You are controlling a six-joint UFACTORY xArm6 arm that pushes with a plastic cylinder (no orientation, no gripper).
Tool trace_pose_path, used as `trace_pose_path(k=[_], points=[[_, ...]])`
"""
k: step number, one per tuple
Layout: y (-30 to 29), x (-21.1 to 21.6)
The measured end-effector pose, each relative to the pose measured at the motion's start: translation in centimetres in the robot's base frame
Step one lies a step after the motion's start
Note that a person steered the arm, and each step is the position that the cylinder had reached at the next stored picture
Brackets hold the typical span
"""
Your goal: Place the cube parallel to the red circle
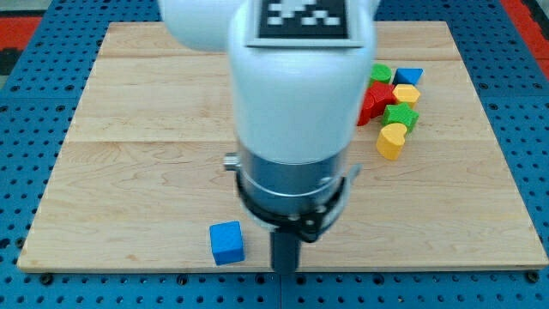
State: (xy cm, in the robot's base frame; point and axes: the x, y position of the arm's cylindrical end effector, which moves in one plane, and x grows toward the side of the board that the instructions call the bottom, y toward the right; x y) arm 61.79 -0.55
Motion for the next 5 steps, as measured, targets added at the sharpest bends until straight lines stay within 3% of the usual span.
trace_pose_path(k=[2,5], points=[[-11.4,-1.2],[-10.8,-19.0]])
